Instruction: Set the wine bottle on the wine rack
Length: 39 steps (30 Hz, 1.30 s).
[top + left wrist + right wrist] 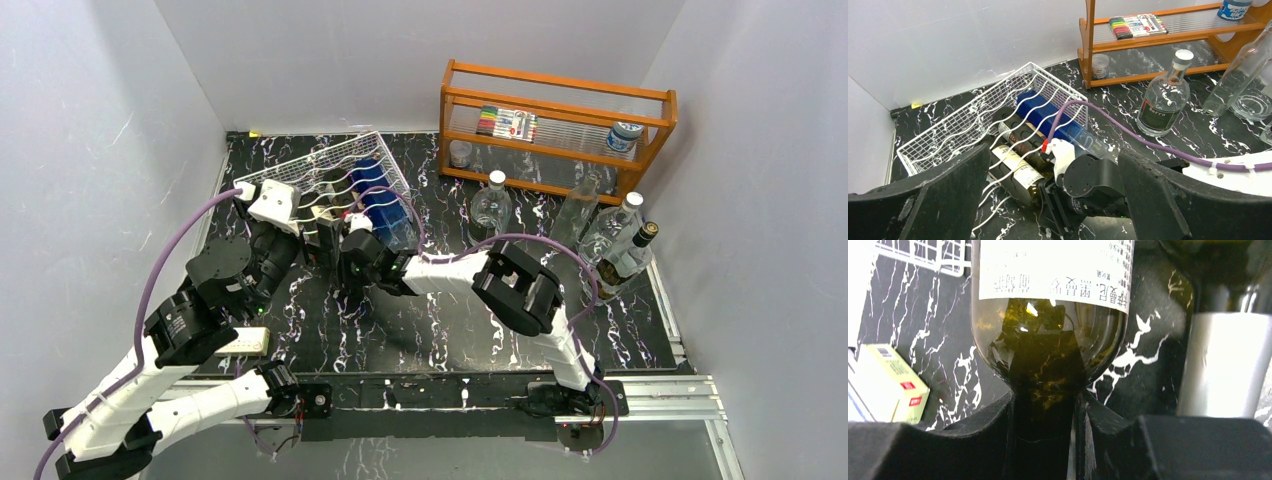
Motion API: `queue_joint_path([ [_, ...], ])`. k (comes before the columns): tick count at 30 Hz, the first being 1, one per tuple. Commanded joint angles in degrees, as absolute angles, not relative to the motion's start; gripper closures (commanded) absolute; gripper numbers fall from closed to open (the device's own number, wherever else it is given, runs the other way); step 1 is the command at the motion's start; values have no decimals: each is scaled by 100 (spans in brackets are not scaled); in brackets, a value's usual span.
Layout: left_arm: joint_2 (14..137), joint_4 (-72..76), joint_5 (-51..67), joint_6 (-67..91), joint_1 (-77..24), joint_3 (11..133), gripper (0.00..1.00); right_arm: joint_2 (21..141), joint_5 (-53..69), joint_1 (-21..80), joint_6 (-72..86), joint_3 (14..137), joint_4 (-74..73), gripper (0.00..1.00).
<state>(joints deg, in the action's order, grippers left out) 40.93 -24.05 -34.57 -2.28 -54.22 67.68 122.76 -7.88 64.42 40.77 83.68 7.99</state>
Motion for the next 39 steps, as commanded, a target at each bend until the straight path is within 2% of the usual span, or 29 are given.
queue_joint_path([
  [1, 4043, -2417, -3447, -177, -5432, 6983, 2, 12262, -1428, 6477, 4104, 9202, 1834, 100],
  [17, 4081, -2554, -3362, -97, -5433, 6962, 2, 12907, -1262, 6453, 4098, 10154, 1400, 100],
  [21, 4137, -2591, -3382, -79, -5437, 6957, 2, 13169, -1357, 6427, 4193, 10583, 991, 92],
  [29, 4196, -2694, -3398, -47, -5432, 7005, 2, 13248, -1289, 6328, 4356, 10536, 1063, 87],
  [39, 4181, -2689, -3409, -16, -5436, 6986, 2, 13293, -1092, 6293, 4219, 10441, 1229, 63],
])
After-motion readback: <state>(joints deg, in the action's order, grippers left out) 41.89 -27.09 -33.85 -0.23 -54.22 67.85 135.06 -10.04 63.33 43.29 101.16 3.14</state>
